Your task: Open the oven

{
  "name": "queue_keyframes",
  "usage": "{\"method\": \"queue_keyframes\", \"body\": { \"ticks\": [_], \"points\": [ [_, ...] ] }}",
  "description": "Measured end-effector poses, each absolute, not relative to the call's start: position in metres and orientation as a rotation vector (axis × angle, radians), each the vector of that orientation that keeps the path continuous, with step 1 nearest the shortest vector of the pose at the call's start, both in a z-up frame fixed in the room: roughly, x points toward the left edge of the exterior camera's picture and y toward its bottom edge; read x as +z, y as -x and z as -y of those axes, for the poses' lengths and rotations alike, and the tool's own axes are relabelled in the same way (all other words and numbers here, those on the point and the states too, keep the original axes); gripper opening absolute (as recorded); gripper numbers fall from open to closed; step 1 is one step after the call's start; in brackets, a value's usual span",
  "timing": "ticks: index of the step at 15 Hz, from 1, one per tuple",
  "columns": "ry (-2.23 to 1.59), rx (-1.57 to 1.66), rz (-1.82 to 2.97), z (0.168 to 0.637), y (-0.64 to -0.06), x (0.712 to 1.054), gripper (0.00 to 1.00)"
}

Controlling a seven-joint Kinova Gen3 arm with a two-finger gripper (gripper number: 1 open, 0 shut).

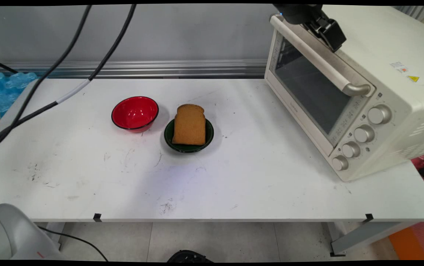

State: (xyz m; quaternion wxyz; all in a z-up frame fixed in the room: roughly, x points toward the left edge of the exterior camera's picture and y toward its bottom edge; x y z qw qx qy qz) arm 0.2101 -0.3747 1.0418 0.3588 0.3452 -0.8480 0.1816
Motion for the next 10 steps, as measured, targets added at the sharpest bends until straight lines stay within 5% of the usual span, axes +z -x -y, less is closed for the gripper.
{"method": "queue_keyframes", "body": {
  "ticks": [3, 4, 10],
  "points": [
    [-0.885, 0.460, 2.198, 0.382, -0.207, 1.039, 1.00],
    [-0.881, 0.455, 2.201, 0.385, -0.205, 1.038, 0.00],
    [-0.859, 0.440, 2.224, 0.403, -0.196, 1.027, 0.00]
  ]
}}
